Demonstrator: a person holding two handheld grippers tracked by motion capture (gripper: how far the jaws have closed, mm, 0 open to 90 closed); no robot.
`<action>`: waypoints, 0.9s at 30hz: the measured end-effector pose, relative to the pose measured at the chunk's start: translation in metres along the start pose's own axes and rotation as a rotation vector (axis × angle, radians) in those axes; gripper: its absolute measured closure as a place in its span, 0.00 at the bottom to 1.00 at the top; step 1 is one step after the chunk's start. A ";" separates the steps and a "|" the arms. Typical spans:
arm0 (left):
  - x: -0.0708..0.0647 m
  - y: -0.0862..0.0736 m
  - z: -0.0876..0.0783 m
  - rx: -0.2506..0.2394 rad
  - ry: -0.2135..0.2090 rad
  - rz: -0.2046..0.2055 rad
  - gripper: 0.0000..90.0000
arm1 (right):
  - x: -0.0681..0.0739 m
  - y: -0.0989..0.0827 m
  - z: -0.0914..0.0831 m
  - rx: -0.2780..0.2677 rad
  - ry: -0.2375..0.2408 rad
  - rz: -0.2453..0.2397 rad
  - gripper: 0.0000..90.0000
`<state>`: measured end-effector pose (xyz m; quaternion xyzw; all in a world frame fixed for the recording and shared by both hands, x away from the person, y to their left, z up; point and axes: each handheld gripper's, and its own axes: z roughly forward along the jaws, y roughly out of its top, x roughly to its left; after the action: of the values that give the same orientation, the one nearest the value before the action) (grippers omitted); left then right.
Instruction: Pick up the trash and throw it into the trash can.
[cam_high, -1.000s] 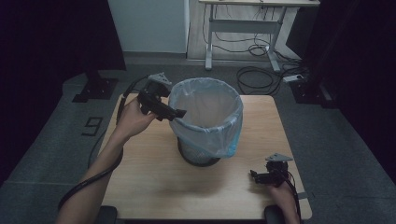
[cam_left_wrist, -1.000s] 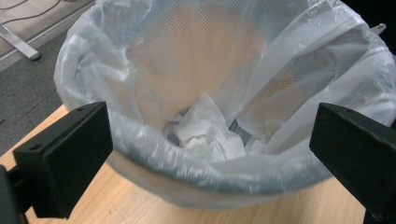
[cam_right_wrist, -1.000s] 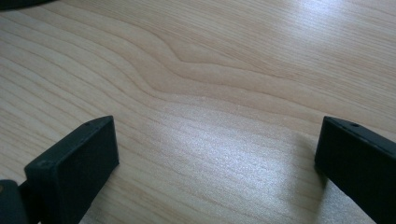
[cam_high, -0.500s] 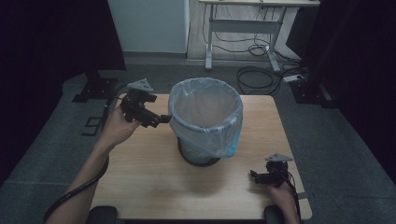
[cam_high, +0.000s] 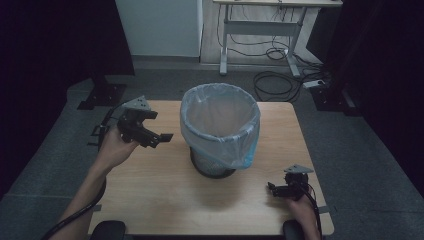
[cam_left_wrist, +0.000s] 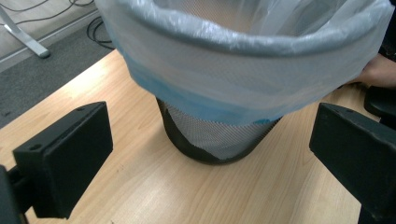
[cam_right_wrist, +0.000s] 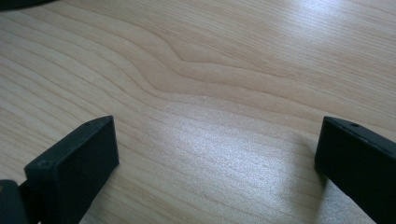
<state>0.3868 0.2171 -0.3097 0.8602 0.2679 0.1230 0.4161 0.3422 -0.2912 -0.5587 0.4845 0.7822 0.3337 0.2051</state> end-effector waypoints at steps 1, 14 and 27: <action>0.000 -0.002 0.000 0.000 0.001 -0.001 0.00 | 0.000 0.000 0.000 0.000 0.000 0.000 0.00; -0.001 -0.034 0.004 -0.001 0.002 -0.019 0.00 | 0.000 0.000 0.000 0.000 0.000 0.000 0.00; 0.002 -0.064 0.006 -0.015 0.022 -0.040 0.00 | 0.000 0.000 0.000 0.000 0.000 0.000 0.00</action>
<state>0.3682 0.2468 -0.3635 0.8502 0.2887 0.1259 0.4219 0.3422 -0.2912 -0.5587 0.4844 0.7822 0.3337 0.2052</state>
